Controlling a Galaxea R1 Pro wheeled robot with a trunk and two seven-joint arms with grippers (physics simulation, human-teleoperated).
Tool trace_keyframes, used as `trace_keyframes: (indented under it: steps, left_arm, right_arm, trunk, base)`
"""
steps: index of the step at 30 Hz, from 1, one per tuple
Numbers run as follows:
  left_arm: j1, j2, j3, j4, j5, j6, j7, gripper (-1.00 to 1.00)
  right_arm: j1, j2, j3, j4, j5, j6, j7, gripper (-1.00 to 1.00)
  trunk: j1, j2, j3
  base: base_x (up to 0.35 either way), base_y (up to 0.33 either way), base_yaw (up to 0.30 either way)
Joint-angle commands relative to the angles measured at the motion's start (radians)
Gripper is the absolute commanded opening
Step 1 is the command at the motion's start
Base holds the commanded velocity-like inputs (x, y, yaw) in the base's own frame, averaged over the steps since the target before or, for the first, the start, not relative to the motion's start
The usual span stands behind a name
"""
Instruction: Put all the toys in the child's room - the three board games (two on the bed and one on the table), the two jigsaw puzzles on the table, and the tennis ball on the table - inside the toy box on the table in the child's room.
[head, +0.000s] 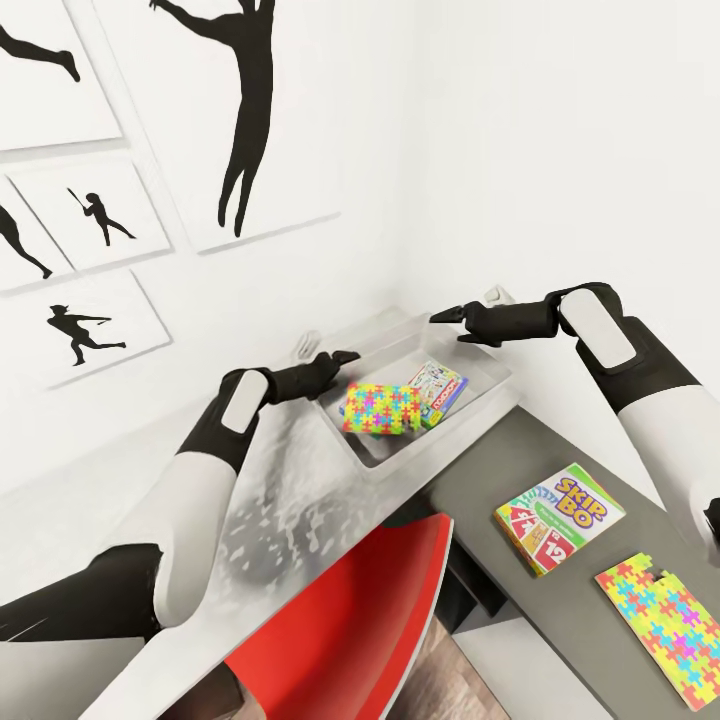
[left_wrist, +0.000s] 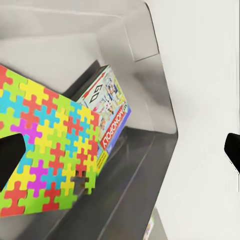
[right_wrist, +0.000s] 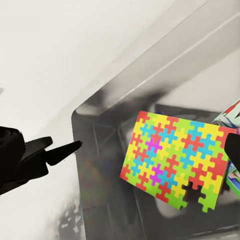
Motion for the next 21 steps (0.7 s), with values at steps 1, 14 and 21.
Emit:
trace_keyframes:
  steps: [1,14,21]
  left_arm:
    - [-0.001,-0.001,0.007,-0.006,-0.004,0.009,-0.004,1.0]
    - [0.002,-0.002,0.048,-0.078,-0.003,0.08,-0.008,1.0]
    - [0.003,-0.002,0.07,-0.08,0.001,0.112,-0.057,1.0]
  right_arm:
    - [-0.001,-0.001,0.003,0.0,0.01,0.001,0.01,1.0]
    - [-0.001,-0.003,0.003,0.0,0.01,0.001,0.01,1.0]
    - [-0.001,-0.003,0.003,0.0,0.011,0.001,0.01,1.0]
  trunk:
    - [0.001,-0.002,-0.002]
    - [0.001,-0.002,-0.002]
    - [0.001,-0.002,-0.002]
  base:
    - [0.0,0.0,0.0]
    - [0.0,0.0,0.0]
    - [0.0,0.0,0.0]
